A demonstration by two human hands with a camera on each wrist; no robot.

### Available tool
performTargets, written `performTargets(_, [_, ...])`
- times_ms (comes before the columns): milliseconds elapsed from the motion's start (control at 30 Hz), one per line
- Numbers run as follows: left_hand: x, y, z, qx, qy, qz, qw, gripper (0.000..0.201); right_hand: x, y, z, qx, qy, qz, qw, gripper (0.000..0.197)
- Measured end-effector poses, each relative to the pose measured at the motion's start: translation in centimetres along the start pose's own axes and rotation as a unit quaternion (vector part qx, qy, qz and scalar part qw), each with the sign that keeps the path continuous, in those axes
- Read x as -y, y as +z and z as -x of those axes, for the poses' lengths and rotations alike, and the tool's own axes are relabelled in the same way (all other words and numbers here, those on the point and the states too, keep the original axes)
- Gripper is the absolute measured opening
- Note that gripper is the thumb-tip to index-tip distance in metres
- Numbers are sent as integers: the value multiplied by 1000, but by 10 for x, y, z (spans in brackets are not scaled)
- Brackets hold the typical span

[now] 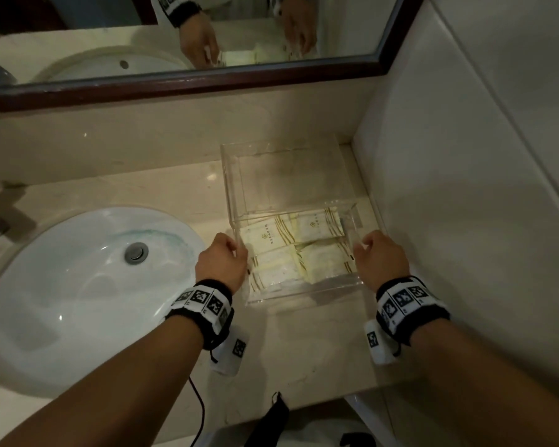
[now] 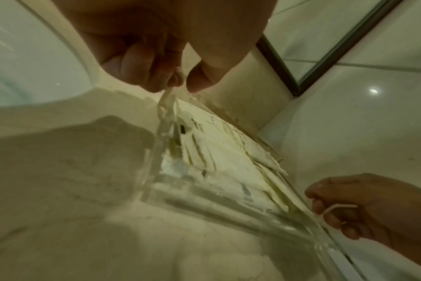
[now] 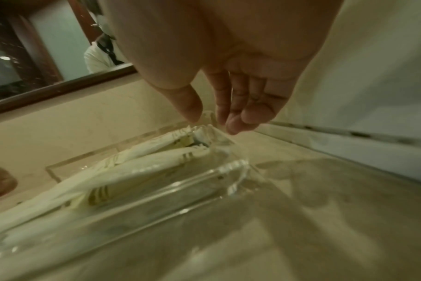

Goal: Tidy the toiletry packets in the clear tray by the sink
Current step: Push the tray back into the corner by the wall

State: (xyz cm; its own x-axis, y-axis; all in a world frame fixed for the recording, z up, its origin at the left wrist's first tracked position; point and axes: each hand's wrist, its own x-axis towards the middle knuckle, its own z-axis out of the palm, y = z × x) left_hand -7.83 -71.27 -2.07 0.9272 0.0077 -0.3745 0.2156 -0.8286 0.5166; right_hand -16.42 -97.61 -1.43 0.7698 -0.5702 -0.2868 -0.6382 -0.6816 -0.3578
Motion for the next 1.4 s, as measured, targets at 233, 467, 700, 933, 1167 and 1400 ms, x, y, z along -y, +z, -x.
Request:
performTargets(233, [15, 4, 9, 114, -12, -88, 989, 34, -18, 11, 7, 91, 35, 42, 994, 30])
performTargets(467, [18, -2, 15, 220, -22, -31, 975, 33, -21, 11, 5, 111, 21, 30, 993, 30])
performTargets(700, [12, -7, 18, 213, -27, 18, 977, 28, -22, 12, 4, 83, 9, 14, 996, 30])
performTargets(933, [5, -12, 11, 202, -41, 36, 978, 28, -15, 5, -5, 79, 0, 12, 997, 31])
performTargets(1167, [1, -11, 2, 205, -56, 81, 974, 28, -4, -1, -17, 81, -11, 26, 996, 26])
performTargets(1400, [-8, -10, -7, 198, -72, 140, 967, 26, 5, -4, -24, 104, -13, 60, 993, 29])
